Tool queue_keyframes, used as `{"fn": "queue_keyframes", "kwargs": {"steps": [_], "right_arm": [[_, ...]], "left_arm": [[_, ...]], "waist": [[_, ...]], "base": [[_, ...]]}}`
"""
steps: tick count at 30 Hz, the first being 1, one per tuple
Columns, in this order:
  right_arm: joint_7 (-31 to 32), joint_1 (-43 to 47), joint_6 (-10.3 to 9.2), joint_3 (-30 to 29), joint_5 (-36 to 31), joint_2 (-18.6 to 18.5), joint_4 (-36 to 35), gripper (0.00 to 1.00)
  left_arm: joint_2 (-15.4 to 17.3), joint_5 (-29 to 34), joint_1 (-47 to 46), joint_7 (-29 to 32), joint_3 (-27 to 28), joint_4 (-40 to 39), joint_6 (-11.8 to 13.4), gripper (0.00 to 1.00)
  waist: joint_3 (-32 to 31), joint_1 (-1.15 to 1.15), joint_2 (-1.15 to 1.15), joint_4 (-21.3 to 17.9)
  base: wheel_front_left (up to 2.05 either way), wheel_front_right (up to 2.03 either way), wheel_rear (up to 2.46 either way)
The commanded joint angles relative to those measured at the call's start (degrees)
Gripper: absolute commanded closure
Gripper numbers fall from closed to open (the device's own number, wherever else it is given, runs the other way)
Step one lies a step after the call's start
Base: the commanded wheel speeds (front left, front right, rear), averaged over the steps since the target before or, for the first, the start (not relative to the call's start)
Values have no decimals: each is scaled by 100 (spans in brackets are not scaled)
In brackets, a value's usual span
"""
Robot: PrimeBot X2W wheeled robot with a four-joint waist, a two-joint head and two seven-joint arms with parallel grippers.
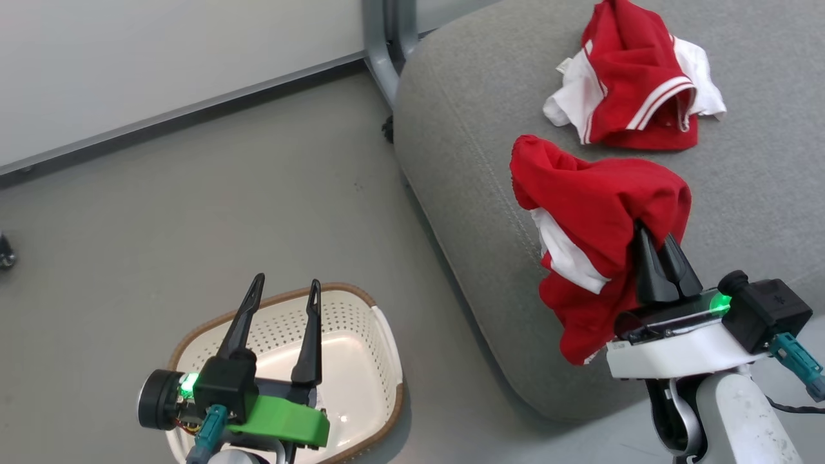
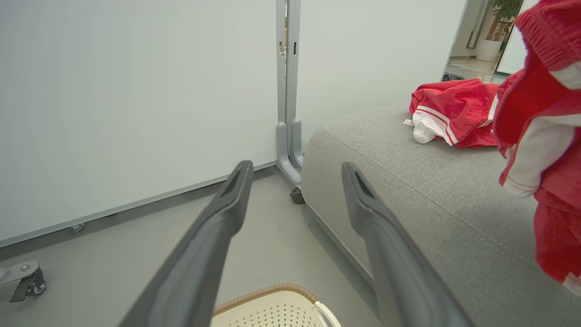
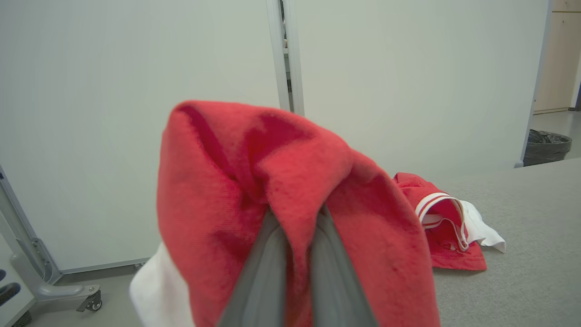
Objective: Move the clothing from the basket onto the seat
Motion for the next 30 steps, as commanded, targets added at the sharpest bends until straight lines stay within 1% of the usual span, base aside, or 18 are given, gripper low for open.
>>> {"fn": "queue_keyframes", "kwargs": {"steps": [1,4,8,11,15,16,21,24,26,30], "right_arm": [[-2,80,-4,-35,2,32,-47,100],[-2,181,-4,-152,8,47,-100,100],[-2,251,-4,-306,154,70,-69,100],[-2,121,-4,-475,237,65,-52,100],[-2,-286,-3,-872,480,75,-131,100],[-2,-438,-4,-1012,530,26,-132,100],[-1,-1324,-4,-1511,678,-459,62,100],[-2,-2037,-4,-1783,785,-834,298,100],[-1,-2529,-4,-1906,939,-1014,493,100],[-2,-3543,-4,-1967,1082,-1647,1025,100]], "left_arm": [[-9,78,57,-2,35,-2,-46,0],[-47,204,45,-2,108,15,-147,0],[-74,285,-41,-2,164,39,-286,0],[-89,414,-155,-2,145,60,-361,0],[-85,593,-303,-2,80,65,-440,0],[-84,628,-344,-2,68,66,-452,0],[-59,745,-571,-2,70,52,-507,0],[-40,767,-712,-2,131,-25,-517,0],[-6,805,-805,-2,136,-55,-547,0],[20,877,-1034,-2,135,-123,-592,0]], "waist": [[285,0,0,-526],[392,0,0,-711],[567,0,0,-801],[749,0,0,-768],[1078,0,0,-622],[1170,0,0,-575],[1619,0,0,-303],[1884,0,0,-138],[2079,0,0,-30],[2459,0,0,189]], "base": [[0,0,0],[0,0,0],[0,0,0],[0,0,0],[0,0,0],[0,0,0],[0,0,0],[0,0,0],[0,0,0],[0,0,0]]}}
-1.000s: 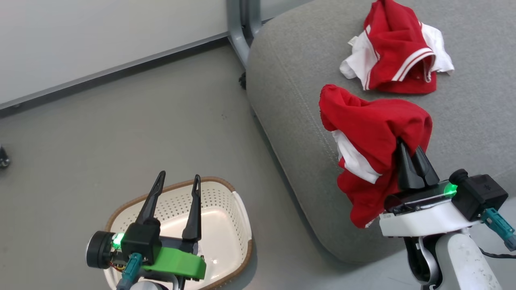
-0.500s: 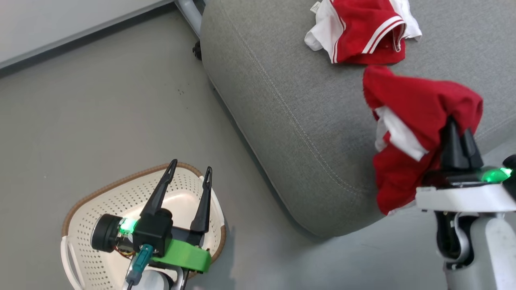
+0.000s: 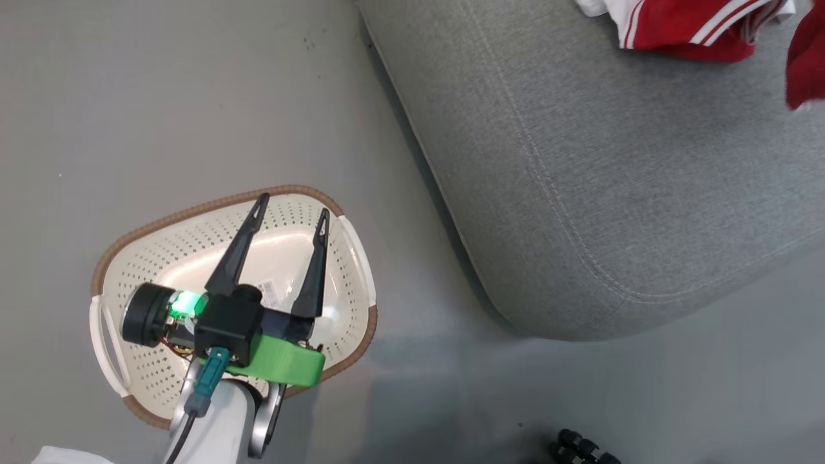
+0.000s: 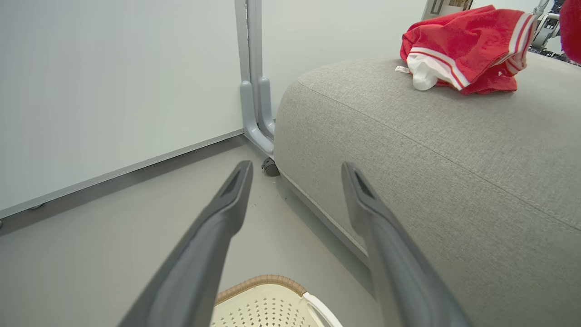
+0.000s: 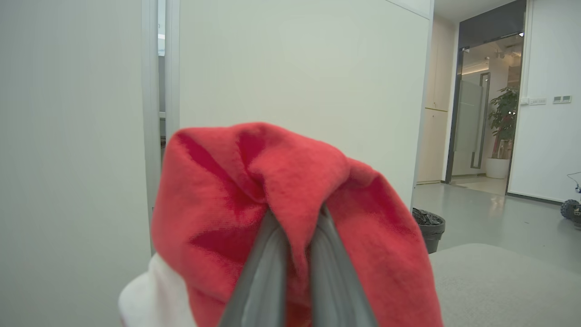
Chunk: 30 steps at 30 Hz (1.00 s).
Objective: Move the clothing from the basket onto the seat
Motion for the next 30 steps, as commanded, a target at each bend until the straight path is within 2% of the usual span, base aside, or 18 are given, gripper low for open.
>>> {"fn": "queue_keyframes", "kwargs": {"steps": [1,5,9,10,11,12,14,15,19,22,27,30], "right_arm": [[-2,-302,-4,50,-39,-171,119,100],[-1,-943,-4,123,-275,-520,676,100],[-2,-1239,-4,128,-418,-492,1124,100],[-2,-1256,-4,64,-446,-459,1190,74],[-2,-1255,-4,14,-492,-422,1236,59],[-2,-1225,-4,-47,-507,-364,1268,61],[-1,-1096,-4,-214,-616,-235,1325,54],[-2,-1018,-4,-314,-708,-169,1349,0],[-2,-681,-4,-709,-971,134,1155,0],[-1,-208,-4,-794,-1061,419,926,0],[-1,856,-4,-461,-1034,981,619,0],[-2,1435,-5,-206,-1038,1165,536,0]], "left_arm": [[9,76,-164,-2,47,-49,4,0],[-21,60,-350,-2,109,-138,63,0],[-51,71,-508,-2,106,-165,69,0],[-58,55,-542,-2,123,-164,87,0],[-65,23,-571,-2,151,-163,97,0],[-74,-7,-579,-2,187,-155,120,0],[-90,-66,-562,-2,255,-121,139,0],[-97,-81,-540,-2,271,-103,134,0],[-129,-105,-449,-2,266,26,80,0],[-161,-150,-389,-2,262,94,58,0],[-239,-267,-222,-2,225,251,43,0],[-253,-367,-91,-2,245,314,85,0]], "waist": [[570,0,0,456],[857,0,0,645],[1050,0,0,849],[1071,0,0,882],[1086,0,0,908],[1092,0,0,918],[1074,0,0,920],[1041,0,0,914],[808,0,0,892],[548,0,0,888],[-43,0,0,922],[-372,0,0,979]], "base": [[0,0,0],[0,0,0],[0,0,0],[0,0,0],[0,0,0],[0,0,0],[0,0,0],[0,0,0],[0,0,0],[0,0,0],[0,0,0],[0,0,0]]}}
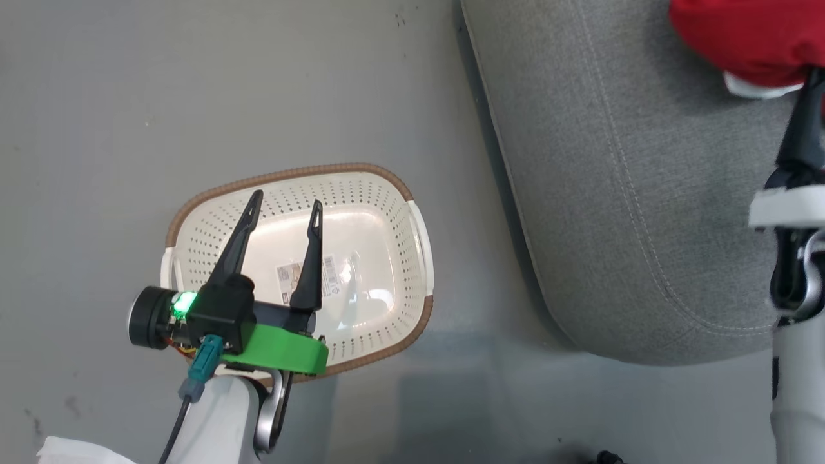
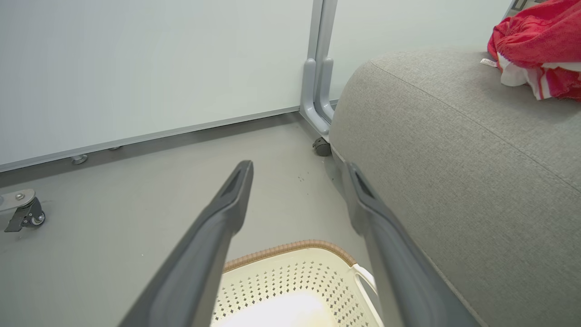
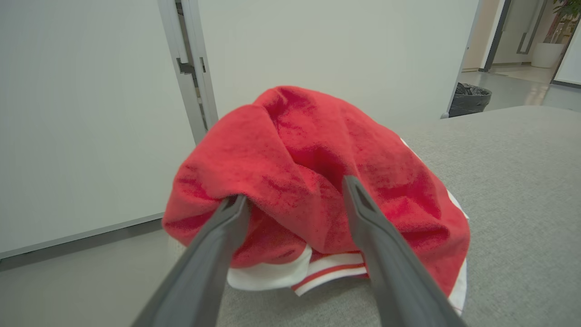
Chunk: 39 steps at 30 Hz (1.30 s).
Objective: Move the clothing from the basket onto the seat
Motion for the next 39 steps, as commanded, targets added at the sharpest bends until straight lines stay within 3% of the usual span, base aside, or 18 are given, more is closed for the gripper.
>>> {"fn": "queue_keyframes", "kwargs": {"steps": [1,8,20,31,39], "right_arm": [[-2,261,-10,51,-30,16,-21,0],[-2,1246,-7,577,22,336,24,0],[-1,2284,-6,1322,-51,426,-602,0],[-1,2971,-6,1570,-305,365,-1035,0],[-2,3251,-6,1645,-308,397,-1054,0]], "left_arm": [[5,-86,138,-2,8,30,25,0],[-25,-404,586,-2,34,124,141,0],[-27,-984,1411,-1,227,-143,583,0],[-27,-922,1882,-2,515,-282,514,0],[-26,-1103,2112,-1,571,-354,238,0]], "waist": [[-668,0,0,67],[-1437,0,0,281],[-2482,0,0,661],[-3047,0,0,776],[-3324,0,0,728]], "base": [[0,0,0],[0,0,0],[0,0,0],[0,0,0],[0,0,0]]}}
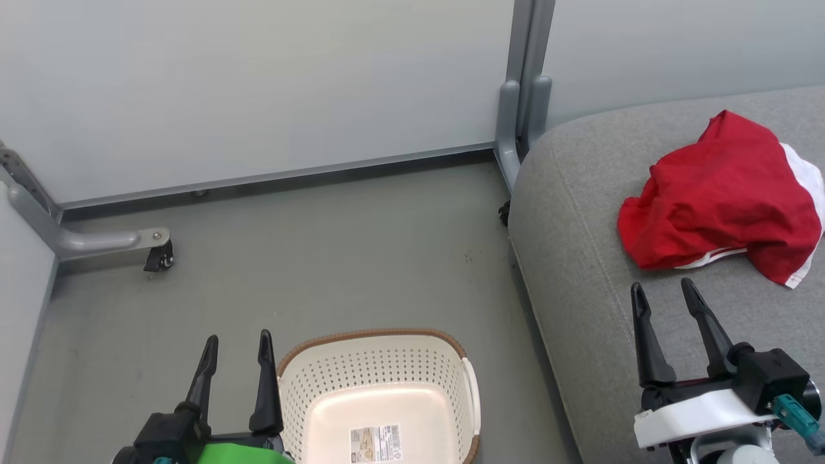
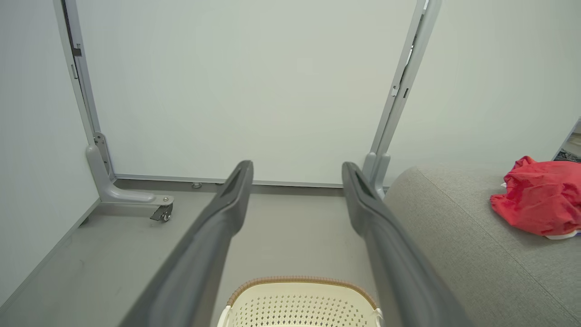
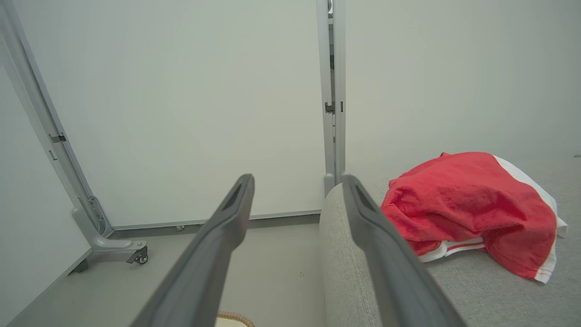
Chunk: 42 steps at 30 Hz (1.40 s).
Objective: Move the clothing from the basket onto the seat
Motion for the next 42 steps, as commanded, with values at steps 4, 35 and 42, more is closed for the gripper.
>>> {"fn": "queue_keyframes", "kwargs": {"steps": [4,35,42], "right_arm": [[-1,118,-4,57,-47,23,32,0],[481,-123,0,13,2217,2,547,100],[628,-212,0,-32,2849,-5,621,100]], "left_arm": [[11,-16,133,-1,55,46,-102,0],[67,-1908,-197,485,335,515,-344,100],[84,-2506,-305,631,421,566,-396,100]], "waist": [[-171,0,0,-36],[-192,0,0,-22],[-165,0,0,-18]], "base": [[0,0,0],[0,0,0],[0,0,0]]}}
